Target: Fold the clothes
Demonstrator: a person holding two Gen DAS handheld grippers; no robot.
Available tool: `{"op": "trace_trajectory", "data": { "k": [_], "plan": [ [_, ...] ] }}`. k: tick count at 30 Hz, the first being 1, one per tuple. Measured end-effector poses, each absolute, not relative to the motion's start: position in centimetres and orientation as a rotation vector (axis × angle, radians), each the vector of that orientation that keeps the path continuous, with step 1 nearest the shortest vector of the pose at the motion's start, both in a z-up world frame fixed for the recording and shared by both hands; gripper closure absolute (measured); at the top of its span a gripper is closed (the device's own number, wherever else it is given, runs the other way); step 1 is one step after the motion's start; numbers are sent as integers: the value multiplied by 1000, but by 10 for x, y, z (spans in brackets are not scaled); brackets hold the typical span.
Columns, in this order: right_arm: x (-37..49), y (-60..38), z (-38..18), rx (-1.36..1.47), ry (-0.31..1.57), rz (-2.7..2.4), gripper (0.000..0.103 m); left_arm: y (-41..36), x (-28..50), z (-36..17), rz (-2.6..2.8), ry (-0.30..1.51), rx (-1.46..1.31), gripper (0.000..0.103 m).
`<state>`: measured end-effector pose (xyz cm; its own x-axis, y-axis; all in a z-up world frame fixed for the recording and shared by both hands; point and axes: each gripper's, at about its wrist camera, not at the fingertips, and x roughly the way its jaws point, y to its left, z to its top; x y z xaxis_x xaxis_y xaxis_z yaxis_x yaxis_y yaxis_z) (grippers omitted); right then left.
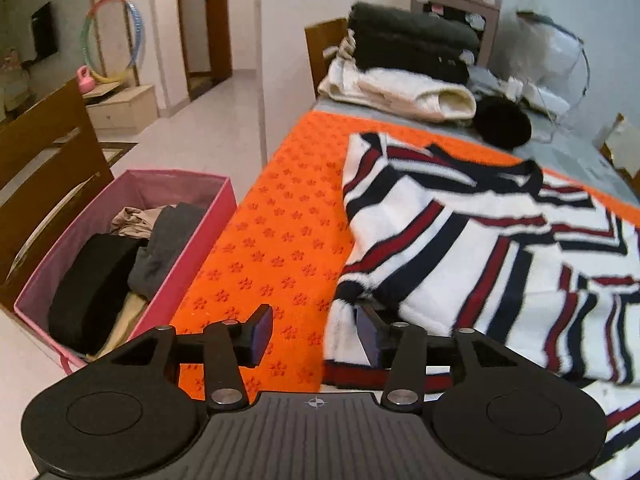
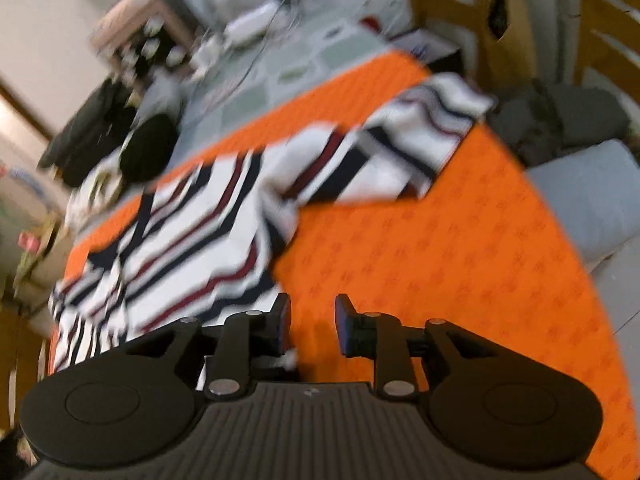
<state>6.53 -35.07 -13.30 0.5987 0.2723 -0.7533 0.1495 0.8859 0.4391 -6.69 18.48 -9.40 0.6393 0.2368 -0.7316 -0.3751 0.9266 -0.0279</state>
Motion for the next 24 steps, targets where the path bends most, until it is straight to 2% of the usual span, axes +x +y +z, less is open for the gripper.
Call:
{"op": "trace_trajectory", "data": {
  "k": [9, 13, 23, 24],
  "plan": [
    [120, -416, -137, 689, 811, -92, 61, 144, -58, -59, 382, 731, -244, 49],
    [150, -433, -150, 706, 795, -151, 47, 126, -53, -45, 389, 703, -273, 49],
    [203, -455, -183, 698, 840, -174, 48, 87, -51, -34, 357, 678, -270, 48],
    [205, -454, -182, 691, 846, -164, 67, 84, -51, -33, 352, 677, -264, 48]
  ]
}}
